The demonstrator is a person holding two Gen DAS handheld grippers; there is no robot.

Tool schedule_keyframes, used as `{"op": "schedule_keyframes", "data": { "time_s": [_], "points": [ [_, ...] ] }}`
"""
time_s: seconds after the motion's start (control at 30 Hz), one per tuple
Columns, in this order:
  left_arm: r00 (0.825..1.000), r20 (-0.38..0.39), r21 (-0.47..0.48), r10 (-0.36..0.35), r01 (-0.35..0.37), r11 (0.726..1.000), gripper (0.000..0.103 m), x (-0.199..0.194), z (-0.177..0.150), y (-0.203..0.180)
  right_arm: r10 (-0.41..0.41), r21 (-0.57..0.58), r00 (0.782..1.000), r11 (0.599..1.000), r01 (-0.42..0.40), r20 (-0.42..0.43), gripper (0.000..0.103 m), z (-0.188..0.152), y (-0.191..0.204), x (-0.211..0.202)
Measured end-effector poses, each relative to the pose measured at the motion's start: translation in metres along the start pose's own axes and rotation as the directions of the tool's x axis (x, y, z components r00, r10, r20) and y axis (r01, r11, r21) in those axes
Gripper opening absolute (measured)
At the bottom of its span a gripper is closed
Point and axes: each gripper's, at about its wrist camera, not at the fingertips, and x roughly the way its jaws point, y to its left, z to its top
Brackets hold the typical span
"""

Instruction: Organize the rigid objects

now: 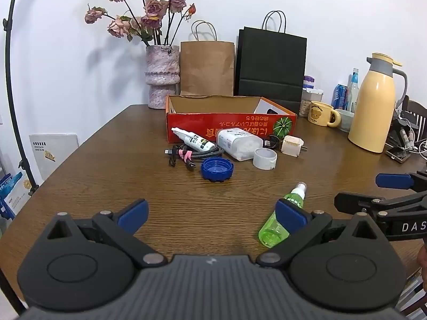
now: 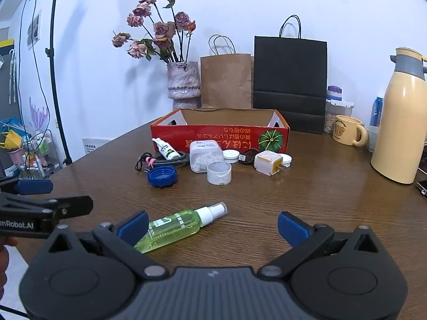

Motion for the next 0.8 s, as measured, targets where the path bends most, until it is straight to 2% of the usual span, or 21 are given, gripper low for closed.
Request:
{"op": "schedule_keyframes", "data": {
  "time_s": [0.8],
  "points": [
    [1.0,-0.008,-0.027,-0.022,0.022,0.999,0.103,0.001,0.001,0.006,-0.001,0.0,1.0,1.0,0.001,0.001,0.103,-0.001,0.001,-0.003]
  ]
}}
